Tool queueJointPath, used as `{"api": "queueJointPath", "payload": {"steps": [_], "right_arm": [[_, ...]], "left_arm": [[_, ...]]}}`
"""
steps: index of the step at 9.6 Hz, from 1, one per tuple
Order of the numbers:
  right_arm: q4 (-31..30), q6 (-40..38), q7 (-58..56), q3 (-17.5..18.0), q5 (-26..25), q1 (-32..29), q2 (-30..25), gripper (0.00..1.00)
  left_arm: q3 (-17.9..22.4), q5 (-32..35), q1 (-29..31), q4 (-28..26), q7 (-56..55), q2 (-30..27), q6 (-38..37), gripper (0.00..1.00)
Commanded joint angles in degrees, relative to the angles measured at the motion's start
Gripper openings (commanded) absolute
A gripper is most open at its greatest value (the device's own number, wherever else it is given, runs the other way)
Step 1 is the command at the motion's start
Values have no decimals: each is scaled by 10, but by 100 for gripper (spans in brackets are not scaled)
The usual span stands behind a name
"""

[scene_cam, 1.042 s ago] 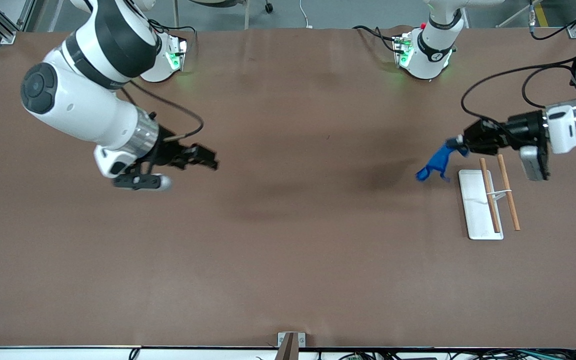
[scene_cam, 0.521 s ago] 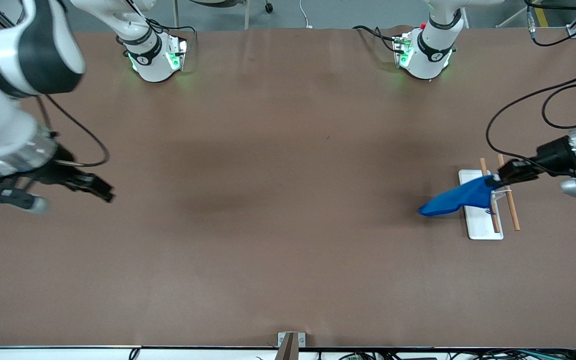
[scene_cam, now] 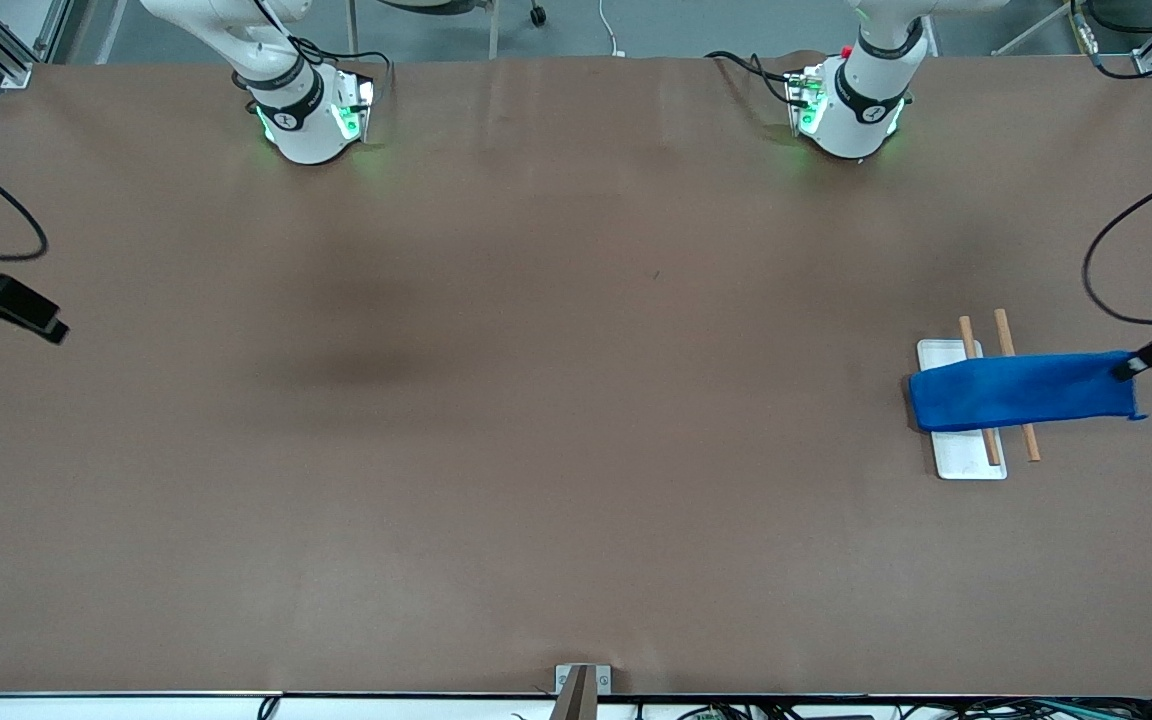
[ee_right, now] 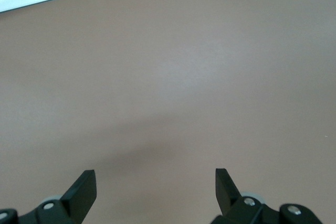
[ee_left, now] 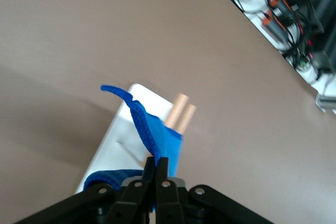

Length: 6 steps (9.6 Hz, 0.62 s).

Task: Right arm passes towel to left arm to hang
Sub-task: 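Drape the towel over the dowels with the left gripper while the right gripper retracts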

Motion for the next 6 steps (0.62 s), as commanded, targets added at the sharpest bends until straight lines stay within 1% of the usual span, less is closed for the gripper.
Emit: {"api": "queueJointPath", "payload": {"steps": [1,3,4,5,6], "right_arm": [[-11,-27,-44,-4,0,-24,-24,100],[-10,-39,-46,-11,0,-25,-29,100],[20,-42,-53,-13,-7,-24,-24,100],[35,-57,-66,-13,-7,-23,-23,100],[40,-58,-72,-13,-7,-21,-23,100]], "left_arm": [[3,8,-6,-9,-13,30,37,0],[2,1,-7,-11,-19,48,42,1],[2,1,-7,-13,-45,50,40,2],[3,1,-6,-13,-87,50,36,19],[3,3,-7,-13,-111,54,37,92]]}}
